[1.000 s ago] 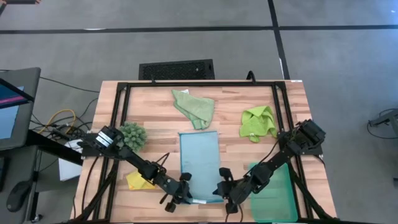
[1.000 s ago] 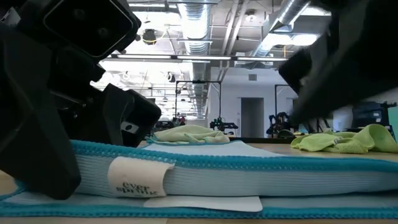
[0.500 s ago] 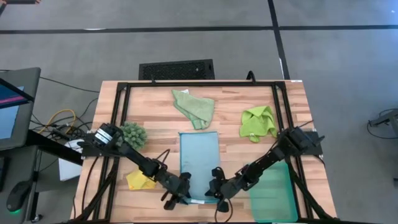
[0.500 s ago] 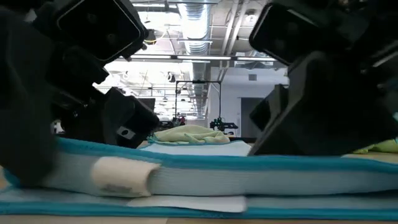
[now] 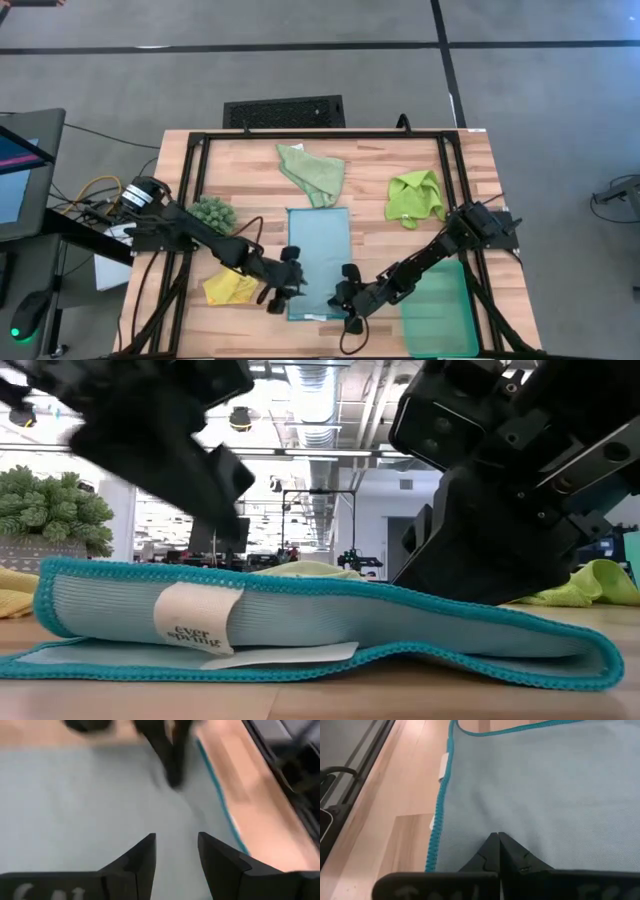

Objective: Fold microfiber towels
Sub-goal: Fold the blue microfiber cloth

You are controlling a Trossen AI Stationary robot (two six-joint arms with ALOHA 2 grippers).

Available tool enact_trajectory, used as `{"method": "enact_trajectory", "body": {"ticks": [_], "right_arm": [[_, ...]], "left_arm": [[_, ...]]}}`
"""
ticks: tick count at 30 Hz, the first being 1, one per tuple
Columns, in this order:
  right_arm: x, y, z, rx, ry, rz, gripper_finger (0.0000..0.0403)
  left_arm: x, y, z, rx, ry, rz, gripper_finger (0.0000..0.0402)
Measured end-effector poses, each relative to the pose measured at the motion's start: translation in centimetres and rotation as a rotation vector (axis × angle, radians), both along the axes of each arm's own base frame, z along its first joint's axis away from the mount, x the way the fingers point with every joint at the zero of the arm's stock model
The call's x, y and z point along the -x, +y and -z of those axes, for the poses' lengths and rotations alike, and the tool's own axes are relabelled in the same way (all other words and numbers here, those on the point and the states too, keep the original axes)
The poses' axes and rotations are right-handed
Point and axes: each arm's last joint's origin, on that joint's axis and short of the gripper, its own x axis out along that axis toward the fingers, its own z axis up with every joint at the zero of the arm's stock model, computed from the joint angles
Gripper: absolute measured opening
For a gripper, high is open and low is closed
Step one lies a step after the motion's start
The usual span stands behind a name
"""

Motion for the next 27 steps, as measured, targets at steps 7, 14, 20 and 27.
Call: {"method": "enact_trajectory", "body": {"ticks": [7, 14, 20, 27], "right_arm": [[0.0, 0.0, 0.1, 0.005, 0.007, 0.001, 0.0018], [0.1, 0.0, 0.1, 0.007, 0.009, 0.001, 0.0015], [0.1, 0.0, 0.0, 0.015, 0.005, -0.007, 0.0017], [0.9, 1.3, -2.3, 0.043, -0.073, -0.077, 0.0014]], "left_arm": [[-1.0, -2.6, 1.8, 0.019, -0.15, 0.137, 0.0086], [-0.8, -5.0, 6.1, 0.047, -0.104, 0.197, 0.0041], [-0.9, -6.0, 7.0, 0.065, -0.092, 0.205, 0.0024], [-1.0, -6.0, 7.0, 0.065, -0.08, 0.214, 0.0021]]}}
